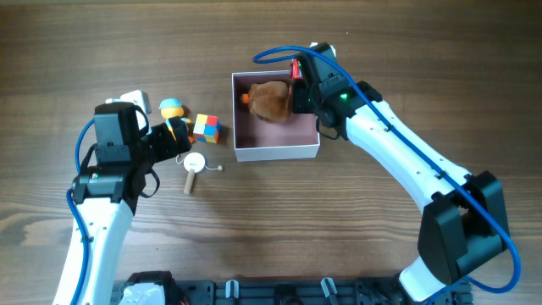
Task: Pack container
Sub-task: 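Carry the red fire truck over the box and lower it inside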
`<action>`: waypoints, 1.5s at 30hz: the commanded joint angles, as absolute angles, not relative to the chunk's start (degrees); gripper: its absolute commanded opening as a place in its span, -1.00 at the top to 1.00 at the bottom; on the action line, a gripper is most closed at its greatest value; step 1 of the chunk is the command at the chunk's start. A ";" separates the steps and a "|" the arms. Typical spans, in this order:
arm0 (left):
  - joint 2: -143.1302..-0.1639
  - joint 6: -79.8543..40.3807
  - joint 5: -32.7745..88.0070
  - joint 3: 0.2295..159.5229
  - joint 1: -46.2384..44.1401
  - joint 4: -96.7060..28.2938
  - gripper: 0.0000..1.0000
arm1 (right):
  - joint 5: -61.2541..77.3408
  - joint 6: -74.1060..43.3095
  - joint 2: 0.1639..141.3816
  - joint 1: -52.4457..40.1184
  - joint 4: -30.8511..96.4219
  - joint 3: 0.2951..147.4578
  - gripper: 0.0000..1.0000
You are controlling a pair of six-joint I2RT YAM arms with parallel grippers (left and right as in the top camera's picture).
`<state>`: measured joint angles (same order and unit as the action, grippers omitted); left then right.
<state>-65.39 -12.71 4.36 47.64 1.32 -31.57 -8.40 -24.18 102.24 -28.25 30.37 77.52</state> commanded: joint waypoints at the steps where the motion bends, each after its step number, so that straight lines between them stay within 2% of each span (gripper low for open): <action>1: -65.69 -11.55 4.21 48.75 1.67 -31.57 -0.99 | -7.46 -23.51 104.97 -28.45 30.85 76.62 0.53; 11: -65.71 -11.53 4.21 48.75 1.67 -31.57 -1.00 | -7.66 -21.02 97.25 -28.49 30.63 76.97 0.53; 19: -65.69 -11.55 4.21 48.75 1.67 -31.57 -0.99 | -7.90 -20.97 96.73 -29.36 30.30 76.97 0.56; 42: -65.69 -11.53 4.21 48.75 1.67 -31.57 -1.00 | -9.23 -22.52 104.47 -30.37 30.79 76.38 0.53; 43: -65.71 -11.53 4.21 48.75 1.67 -31.57 -0.99 | -9.23 -22.52 104.49 -30.37 30.70 76.38 0.50; 45: -65.69 -11.53 4.21 48.75 1.67 -31.57 -0.99 | -9.30 -22.52 104.49 -30.37 30.61 76.38 0.31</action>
<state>-65.39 -12.71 4.36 47.64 1.32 -31.57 -7.99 -21.82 104.12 -30.13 31.20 76.42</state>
